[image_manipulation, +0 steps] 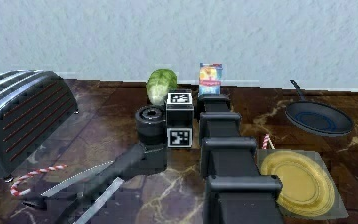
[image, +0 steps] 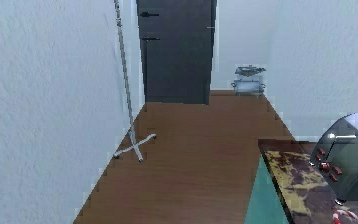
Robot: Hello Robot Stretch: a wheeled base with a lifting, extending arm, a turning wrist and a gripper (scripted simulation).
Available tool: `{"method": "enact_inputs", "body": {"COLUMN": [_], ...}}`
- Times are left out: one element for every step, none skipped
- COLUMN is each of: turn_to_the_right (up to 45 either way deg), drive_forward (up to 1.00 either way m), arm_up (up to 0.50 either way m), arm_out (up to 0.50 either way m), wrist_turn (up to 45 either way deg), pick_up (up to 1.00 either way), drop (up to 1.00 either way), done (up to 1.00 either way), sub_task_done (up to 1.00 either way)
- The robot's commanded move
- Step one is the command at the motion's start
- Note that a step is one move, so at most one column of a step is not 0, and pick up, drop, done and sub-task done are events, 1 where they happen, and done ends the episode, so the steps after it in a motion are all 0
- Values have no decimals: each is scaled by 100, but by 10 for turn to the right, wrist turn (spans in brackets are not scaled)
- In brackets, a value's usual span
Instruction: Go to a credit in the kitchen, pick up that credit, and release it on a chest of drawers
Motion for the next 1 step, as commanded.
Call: {"method": "enact_inputs", "body": {"turn_to_the_right": [0], "drive_forward": [0], "arm_up": [0], "arm_out": [0], "wrist_turn": [-210], "pick_up": [0], "drop": [0], "done": [0], "sub_task_done": [0]}}
